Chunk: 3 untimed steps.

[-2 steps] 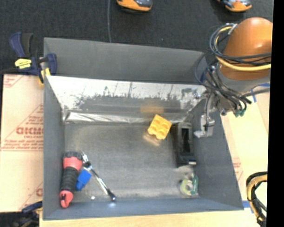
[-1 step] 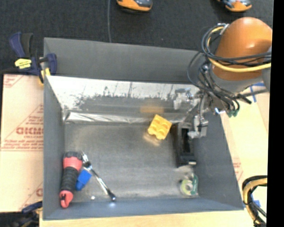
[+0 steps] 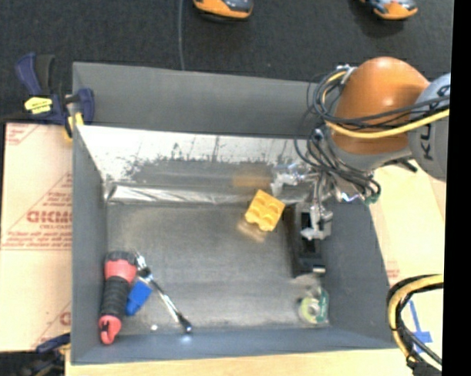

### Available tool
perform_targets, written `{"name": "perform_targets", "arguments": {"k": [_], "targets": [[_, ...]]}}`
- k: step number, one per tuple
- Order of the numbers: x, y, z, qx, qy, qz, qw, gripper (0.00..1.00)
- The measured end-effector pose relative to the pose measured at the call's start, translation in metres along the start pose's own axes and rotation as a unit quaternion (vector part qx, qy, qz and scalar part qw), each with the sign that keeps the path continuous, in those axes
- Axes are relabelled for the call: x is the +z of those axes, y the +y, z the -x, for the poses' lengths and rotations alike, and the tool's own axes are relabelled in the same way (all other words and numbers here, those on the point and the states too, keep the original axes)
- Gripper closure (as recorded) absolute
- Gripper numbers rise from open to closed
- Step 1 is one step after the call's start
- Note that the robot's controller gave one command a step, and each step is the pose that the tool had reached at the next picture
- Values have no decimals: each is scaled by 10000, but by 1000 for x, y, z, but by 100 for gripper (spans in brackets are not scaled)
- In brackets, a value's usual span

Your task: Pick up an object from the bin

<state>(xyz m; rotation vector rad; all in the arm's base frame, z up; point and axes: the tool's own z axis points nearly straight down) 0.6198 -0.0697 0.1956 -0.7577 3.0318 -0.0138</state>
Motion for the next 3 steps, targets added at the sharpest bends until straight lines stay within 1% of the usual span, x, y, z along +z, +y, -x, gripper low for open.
{"name": "perform_targets", "arguments": {"k": [1, 2, 3], "targets": [[25, -1, -1, -73, 32, 39, 10000, 0], [80, -6, -16, 856, -18, -2, 9963, 0], [87, 8, 7, 1645, -10, 9, 9864, 0]]}}
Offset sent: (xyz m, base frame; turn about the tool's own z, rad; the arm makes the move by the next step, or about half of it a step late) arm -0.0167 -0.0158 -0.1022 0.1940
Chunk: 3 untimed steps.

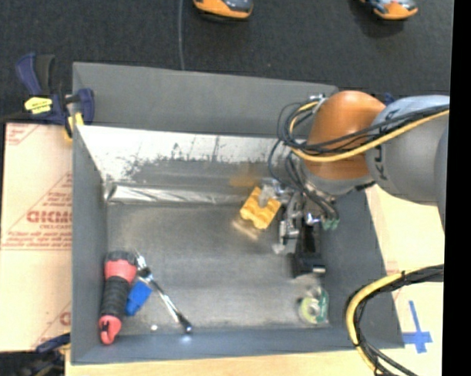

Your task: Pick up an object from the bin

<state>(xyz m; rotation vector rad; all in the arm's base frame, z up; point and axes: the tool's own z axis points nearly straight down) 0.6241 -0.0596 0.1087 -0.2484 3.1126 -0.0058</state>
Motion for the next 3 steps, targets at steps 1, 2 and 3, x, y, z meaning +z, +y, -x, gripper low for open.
{"name": "perform_targets", "arguments": {"k": [1, 2, 3], "targets": [[-30, -12, 21, -702, -14, -13, 9975, 0], [19, -10, 23, 122, -72, -8, 9999, 0], [36, -26, 24, 896, -169, 0, 9958, 100]]}}
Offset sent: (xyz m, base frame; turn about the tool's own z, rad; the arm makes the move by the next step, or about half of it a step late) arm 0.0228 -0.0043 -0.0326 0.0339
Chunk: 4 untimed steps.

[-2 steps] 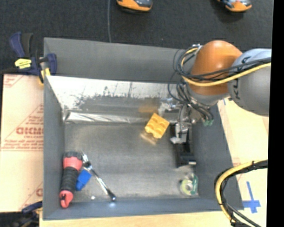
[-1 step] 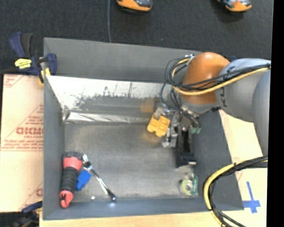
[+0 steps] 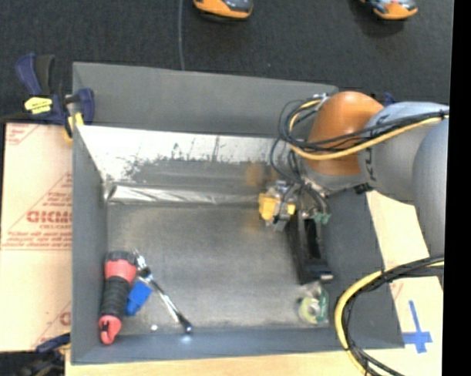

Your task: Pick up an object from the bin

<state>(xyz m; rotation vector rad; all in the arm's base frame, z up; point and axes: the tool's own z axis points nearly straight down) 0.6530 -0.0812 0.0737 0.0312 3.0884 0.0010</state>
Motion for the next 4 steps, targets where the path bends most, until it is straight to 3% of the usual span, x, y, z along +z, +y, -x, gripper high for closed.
{"name": "perform_targets", "arguments": {"k": [1, 2, 3, 4], "targets": [[0, 0, 0, -2, 0, -1, 10000, 100], [-2, -10, -31, -662, -82, 69, 9977, 100], [-39, -15, -9, -159, -23, 8, 9999, 100], [-89, -18, -21, -914, -29, 29, 9958, 100]]}}
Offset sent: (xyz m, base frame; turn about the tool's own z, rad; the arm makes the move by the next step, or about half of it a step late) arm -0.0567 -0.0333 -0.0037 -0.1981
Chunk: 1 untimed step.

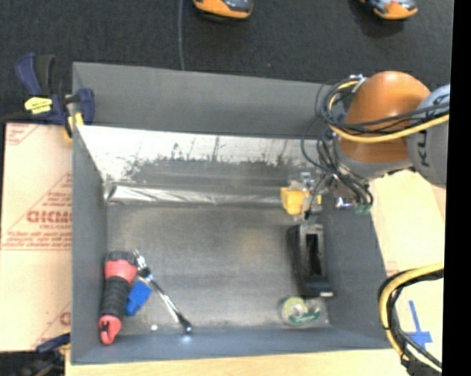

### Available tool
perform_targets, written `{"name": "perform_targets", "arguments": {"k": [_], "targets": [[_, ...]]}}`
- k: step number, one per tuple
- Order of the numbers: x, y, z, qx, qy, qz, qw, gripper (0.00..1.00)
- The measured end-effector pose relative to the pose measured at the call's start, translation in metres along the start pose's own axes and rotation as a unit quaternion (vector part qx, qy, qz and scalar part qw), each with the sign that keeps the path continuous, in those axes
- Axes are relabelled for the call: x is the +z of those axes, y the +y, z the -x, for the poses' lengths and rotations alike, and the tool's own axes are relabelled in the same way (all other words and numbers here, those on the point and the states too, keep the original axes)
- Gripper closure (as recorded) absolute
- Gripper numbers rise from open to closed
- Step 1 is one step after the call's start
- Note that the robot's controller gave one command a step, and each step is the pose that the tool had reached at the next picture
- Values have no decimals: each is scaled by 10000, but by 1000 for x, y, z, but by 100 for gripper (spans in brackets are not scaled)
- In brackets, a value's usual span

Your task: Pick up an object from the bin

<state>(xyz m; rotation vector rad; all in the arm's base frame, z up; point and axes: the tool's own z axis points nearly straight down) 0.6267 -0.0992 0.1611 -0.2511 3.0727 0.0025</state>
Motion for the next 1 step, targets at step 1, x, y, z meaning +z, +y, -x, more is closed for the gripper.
{"name": "perform_targets", "arguments": {"k": [1], "targets": [[-33, 3, 17, 869, -21, -8, 9962, 100]]}}
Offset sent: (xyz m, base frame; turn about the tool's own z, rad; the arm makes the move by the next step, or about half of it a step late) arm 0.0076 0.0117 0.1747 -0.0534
